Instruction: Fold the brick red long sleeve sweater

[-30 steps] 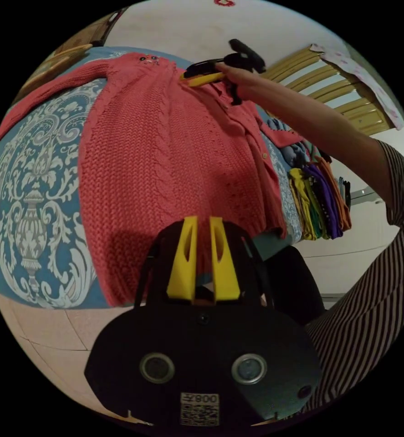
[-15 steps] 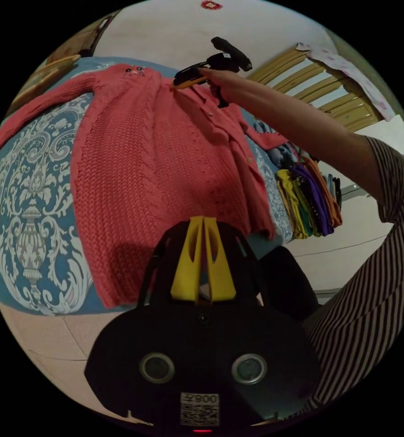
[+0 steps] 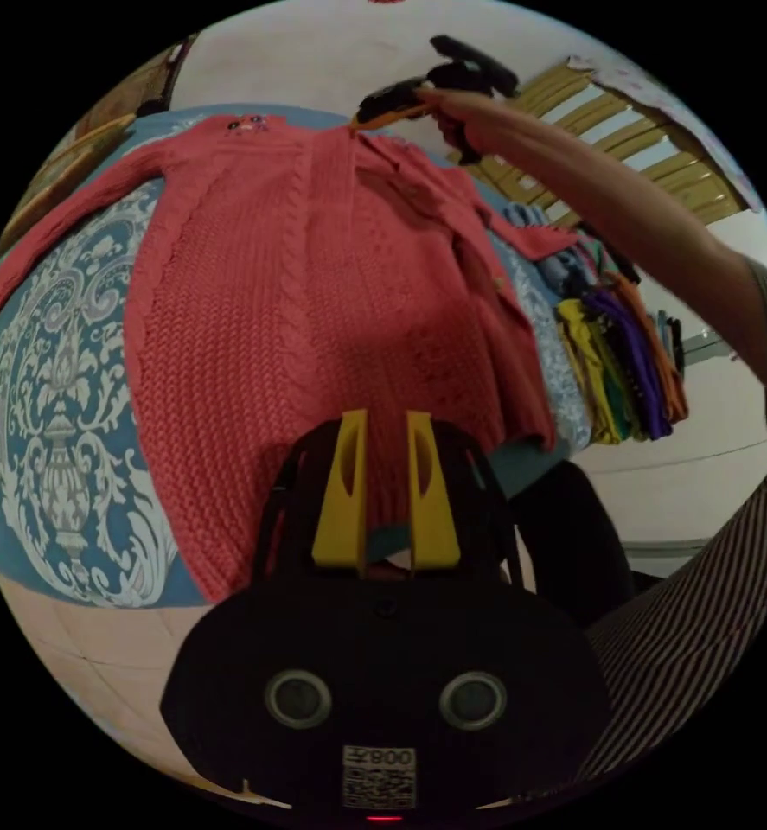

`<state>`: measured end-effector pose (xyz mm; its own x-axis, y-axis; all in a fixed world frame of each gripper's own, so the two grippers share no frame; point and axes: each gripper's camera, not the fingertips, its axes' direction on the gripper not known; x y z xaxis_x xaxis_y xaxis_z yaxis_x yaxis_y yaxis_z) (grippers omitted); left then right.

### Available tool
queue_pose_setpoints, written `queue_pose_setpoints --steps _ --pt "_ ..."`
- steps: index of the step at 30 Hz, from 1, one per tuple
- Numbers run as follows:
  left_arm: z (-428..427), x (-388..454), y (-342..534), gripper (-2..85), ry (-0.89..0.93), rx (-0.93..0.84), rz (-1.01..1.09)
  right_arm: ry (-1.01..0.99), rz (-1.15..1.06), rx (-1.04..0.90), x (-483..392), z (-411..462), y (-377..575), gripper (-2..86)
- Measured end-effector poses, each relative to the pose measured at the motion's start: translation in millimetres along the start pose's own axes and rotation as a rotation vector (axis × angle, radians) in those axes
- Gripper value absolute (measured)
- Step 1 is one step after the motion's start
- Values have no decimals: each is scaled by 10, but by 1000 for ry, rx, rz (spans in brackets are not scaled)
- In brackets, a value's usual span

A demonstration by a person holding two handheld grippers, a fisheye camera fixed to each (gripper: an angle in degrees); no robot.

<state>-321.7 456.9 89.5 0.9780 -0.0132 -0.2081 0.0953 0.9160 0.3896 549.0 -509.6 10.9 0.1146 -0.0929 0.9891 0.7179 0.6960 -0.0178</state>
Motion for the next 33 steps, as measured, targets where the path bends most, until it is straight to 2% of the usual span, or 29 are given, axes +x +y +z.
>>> queue_pose_setpoints --steps 5,10,15,18,21,24,33 --pt "107 -16 21 18 -67 -10 55 -5 11 -22 -36 188 38 6" --pt "99 -140 46 7 15 4 14 -35 24 -20 -68 238 72 6" --pt "-35 -214 89 15 107 90 -24 -38 13 16 -108 100 95 5" --pt "50 -207 46 45 66 55 -10 -40 9 21 -133 43 105 5" --pt "295 -199 3 36 -1 -40 17 -32 7 0 -177 82 135 5" --pt "305 -168 -44 18 -40 -37 39 -34 13 -18 -201 124 187 5" --pt "120 -34 -235 12 95 82 92 -52 -7 40 -213 -230 284 6"
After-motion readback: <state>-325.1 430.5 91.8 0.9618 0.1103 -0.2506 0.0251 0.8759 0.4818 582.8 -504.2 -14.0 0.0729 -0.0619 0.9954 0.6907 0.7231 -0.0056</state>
